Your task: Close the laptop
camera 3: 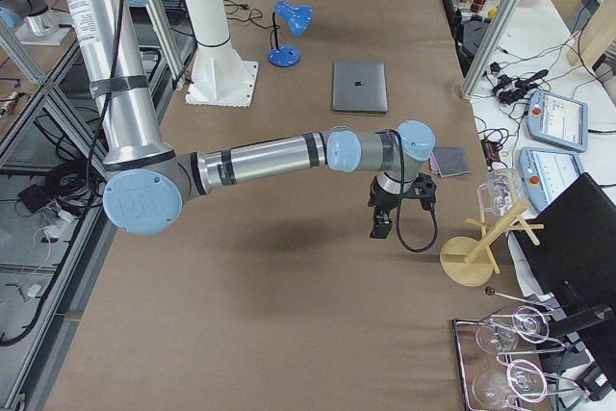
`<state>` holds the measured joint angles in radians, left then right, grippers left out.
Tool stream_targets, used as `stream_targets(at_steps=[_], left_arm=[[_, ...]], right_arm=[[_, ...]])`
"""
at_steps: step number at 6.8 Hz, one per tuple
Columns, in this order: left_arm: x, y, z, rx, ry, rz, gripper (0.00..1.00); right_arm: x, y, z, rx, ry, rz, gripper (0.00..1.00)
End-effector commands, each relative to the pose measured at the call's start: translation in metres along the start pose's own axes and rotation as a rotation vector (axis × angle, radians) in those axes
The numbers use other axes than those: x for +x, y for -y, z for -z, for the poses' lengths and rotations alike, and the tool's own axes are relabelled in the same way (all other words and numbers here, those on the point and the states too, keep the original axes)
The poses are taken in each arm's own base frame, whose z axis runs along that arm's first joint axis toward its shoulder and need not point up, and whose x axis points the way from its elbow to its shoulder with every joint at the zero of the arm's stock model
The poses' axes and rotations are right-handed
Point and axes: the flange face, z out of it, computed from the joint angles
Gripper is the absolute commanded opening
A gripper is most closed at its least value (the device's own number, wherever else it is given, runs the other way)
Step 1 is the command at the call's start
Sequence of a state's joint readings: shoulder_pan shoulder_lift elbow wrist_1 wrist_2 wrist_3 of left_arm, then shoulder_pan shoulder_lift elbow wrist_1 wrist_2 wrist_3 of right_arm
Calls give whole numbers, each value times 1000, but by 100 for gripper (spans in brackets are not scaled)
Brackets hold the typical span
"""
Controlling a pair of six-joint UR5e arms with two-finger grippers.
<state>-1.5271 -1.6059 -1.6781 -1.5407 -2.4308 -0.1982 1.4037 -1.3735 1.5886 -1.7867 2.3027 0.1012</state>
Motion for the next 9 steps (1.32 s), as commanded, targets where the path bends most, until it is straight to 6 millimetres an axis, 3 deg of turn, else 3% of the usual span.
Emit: stream_targets(at_steps=[1,2,5,9], left_arm=[[-31,-7,3,7,7,5,99],[-33,-6,2,6,9,7,99],[-34,-6,2,4,10,9,99],[-34,-7,3,5,9,10,99]], right_arm=[[18,-8,8,14,26,34,100],[27,-14,16,28,26,45,100],[61,-39,5,15,27,112,100],[83,-50,11,29,33,116,100]])
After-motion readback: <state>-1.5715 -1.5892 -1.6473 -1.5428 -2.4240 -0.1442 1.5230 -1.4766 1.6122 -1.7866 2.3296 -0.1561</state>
